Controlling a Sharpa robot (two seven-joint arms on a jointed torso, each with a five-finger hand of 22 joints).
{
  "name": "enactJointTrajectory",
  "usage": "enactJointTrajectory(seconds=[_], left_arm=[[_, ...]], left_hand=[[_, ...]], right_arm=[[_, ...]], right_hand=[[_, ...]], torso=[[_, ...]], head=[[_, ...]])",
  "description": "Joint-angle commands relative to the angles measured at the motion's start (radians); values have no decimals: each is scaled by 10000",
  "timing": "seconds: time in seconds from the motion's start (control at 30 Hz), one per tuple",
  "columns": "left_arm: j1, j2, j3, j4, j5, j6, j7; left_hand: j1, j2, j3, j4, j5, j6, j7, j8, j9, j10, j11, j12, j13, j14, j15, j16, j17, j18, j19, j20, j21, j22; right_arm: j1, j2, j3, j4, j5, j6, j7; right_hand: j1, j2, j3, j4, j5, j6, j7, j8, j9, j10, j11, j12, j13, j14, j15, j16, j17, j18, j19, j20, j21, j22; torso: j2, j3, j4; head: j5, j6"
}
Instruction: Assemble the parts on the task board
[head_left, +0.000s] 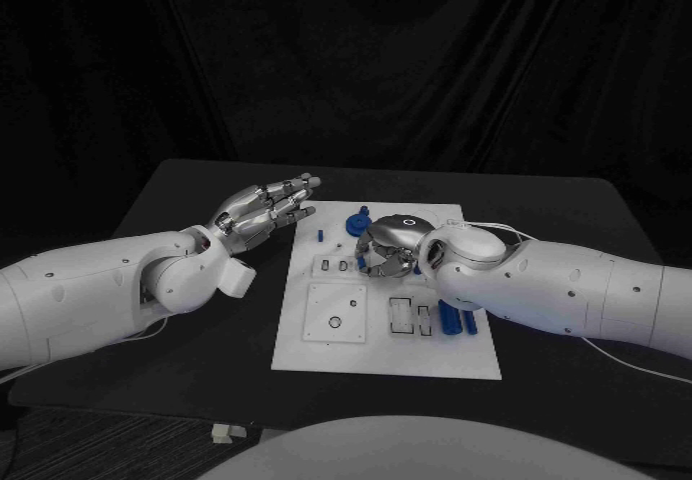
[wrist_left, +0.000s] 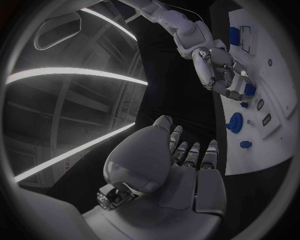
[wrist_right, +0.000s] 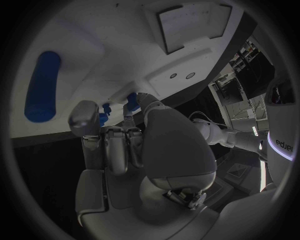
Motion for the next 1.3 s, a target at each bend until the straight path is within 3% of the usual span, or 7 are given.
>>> enactJointTrajectory(seconds=[0.03, 0.2, 0.5, 0.73, 0.97, 1.1, 1.3], left_arm=[[-14, 19, 10, 22, -16, 114, 117], [-14, 24, 10, 23, -16, 116, 119], [-15, 30, 10, 13, -16, 116, 116], [-16, 34, 10, -9, -16, 112, 121], [-16, 17, 11, -10, -16, 46, 145], [-15, -51, 12, 47, -70, -179, 233], [70, -259, 17, 199, -808, -1125, 581]], left_hand=[[83, 6, 60, 17, 43, -10, 73, 38, 1, 7, 52, 49, 14, -29, 65, -21, -14, 90, -27, 58, 55, 12], [83, 6, 60, 17, 43, -10, 73, 38, 1, 7, 52, 49, 14, -29, 65, -21, -14, 90, -27, 58, 55, 12], [84, 3, 79, 7, 43, -19, 79, 37, 0, 6, 57, 49, 13, -30, 68, -22, -14, 90, -30, 60, 53, 10], [84, 3, 79, 7, 43, -19, 79, 37, 0, 6, 57, 49, 13, -30, 68, -22, -14, 90, -30, 60, 53, 10], [85, -5, 95, -4, 41, -39, 80, 32, -3, 2, 59, 46, 12, -32, 68, -25, -16, 90, -29, 61, 54, 11], [103, -111, 125, -80, -29, -41, 77, 34, -2, 4, 51, 48, 13, -31, 74, -23, -15, 90, -22, 68, 59, 14], [-37, -1137, -463, -226, -2849, 130, 461, 182, 17, 751, 539, 502, 220, 419, 228, 367, 143, 97, 770, 167, 675, 316]], right_arm=[[-56, 23, -17, -20, -78, 244, -210], [-60, 37, -17, -40, -78, 283, -222], [-65, 53, -17, -52, -78, 383, -227], [-65, 31, -17, -43, -78, 244, -167], [-47, -138, -16, 103, -78, -639, 150], [113, -420, -14, 449, -78, -1544, 439], [758, -1364, -14, 1542, 22, -2792, 861]], right_hand=[[-89, -6, 1, -60, -37, -58, 13, -65, -15, 1062, 46, 35, 2634, 1040, 70, 30, 2635, -31, 0, 98, -55, 1207], [-121, -27, 16, -119, -177, -222, 35, -191, -48, 1062, 28, 35, 2634, 1040, 57, 30, 2635, -23, -5, 97, -89, 1202], [-463, -95, -241, -209, -2163, -1286, 81, -954, -546, 1062, -6, 35, 2634, 1040, 30, 30, 2635, -17, 19, 80, -173, 1193], [-567, -146, -446, -166, -2795, -1723, 66, -1199, -849, 1062, -19, 35, 2634, 1040, 19, 30, 2635, -12, 24, 70, -247, 1185], [-387, -1057, -985, 1282, -3840, -2665, 16, -1497, -1535, 1062, -65, 35, 2634, 1040, -29, 30, 2635, 5, 11, 36, -449, 1157], [-701, -1208, -1232, 1319, -3927, -2349, 26, -1379, -1541, 1062, -70, 35, 2634, 1040, -29, 30, 2635, 5, 17, 23, -469, 1158], [-1012, -1258, -1600, 1326, -3939, -2191, -19, -1301, -1597, 1062, -101, 35, 2634, 1040, -54, 30, 2635, -3, 36, 0, -434, 1172]], torso=[[-1, 1, -3], [2, 1, 1], [-3, -1, -3], [-2, 0, -1], [-5, -4, -1], [-7, -3, -2], [-29, 0, -3]], head=[[-12, -2], [-19, -2], [-24, -2], [-21, -2], [-7, -2], [2, -2], [29, -2]])
